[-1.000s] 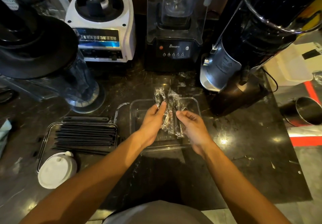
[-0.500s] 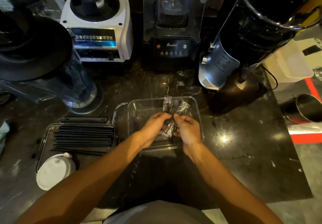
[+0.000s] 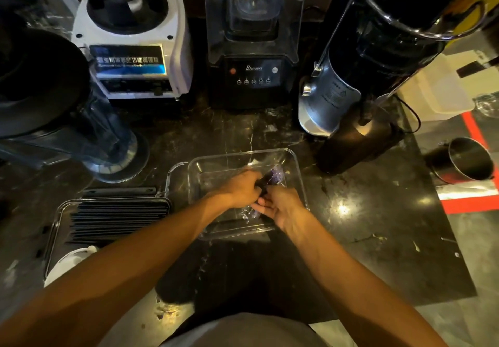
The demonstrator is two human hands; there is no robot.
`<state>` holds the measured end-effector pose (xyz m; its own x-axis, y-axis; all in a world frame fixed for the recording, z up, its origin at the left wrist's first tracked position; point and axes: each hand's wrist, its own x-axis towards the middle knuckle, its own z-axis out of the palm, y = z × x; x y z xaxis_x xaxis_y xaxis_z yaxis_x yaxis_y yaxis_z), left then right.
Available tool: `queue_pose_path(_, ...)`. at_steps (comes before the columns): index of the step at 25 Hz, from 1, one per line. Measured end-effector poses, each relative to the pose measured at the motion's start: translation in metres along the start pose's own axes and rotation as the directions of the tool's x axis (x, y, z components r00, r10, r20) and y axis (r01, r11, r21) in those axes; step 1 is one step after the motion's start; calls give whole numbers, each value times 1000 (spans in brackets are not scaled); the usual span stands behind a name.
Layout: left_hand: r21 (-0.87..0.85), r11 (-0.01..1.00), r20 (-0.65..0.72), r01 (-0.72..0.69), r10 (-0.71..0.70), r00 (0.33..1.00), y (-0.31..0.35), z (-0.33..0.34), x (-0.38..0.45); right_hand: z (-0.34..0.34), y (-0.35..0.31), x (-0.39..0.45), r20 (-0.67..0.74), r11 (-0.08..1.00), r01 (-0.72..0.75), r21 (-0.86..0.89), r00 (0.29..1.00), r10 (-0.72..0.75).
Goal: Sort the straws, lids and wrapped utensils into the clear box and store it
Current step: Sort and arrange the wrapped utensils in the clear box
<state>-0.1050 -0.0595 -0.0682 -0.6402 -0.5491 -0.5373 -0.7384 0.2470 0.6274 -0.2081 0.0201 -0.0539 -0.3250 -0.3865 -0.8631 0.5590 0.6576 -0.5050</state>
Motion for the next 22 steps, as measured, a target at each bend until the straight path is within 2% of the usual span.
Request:
queue_pose_path(5, -17, 999, -69, 51, -53, 996, -10, 5, 2, 5, 1, 8, -90, 999, -31, -32, 996, 28)
queue_pose_path(8, 4, 1000, -94, 26, -25, 995, -13, 1, -4, 1, 0, 7, -69, 998, -40, -48, 997, 37)
queue_pose_path(16, 178, 984, -38, -1, 8, 999, -13, -2, -8, -7, -13, -12, 25, 954, -49, -296, 998, 59)
queue_pose_path(19, 188, 982, -22, 2, 2, 1000, -9, -1, -9, -15, -18, -25, 12, 932, 33, -360, 999, -31)
queue_pose_path(20, 205, 979, -30, 11, -5, 1000, -7, 0, -10, -20, -21, -29, 0, 903, 98, -419, 994, -108)
queue_pose_path(21, 243, 970, -38, 23, -14, 999, -4, 2, -12, -27, -25, -32, 0, 817, 206, -538, 970, -245)
queue_pose_path(22, 305, 952, -49, 39, -25, 998, -2, 6, -14, -35, -30, -32, 45, 644, 323, -694, 911, -409)
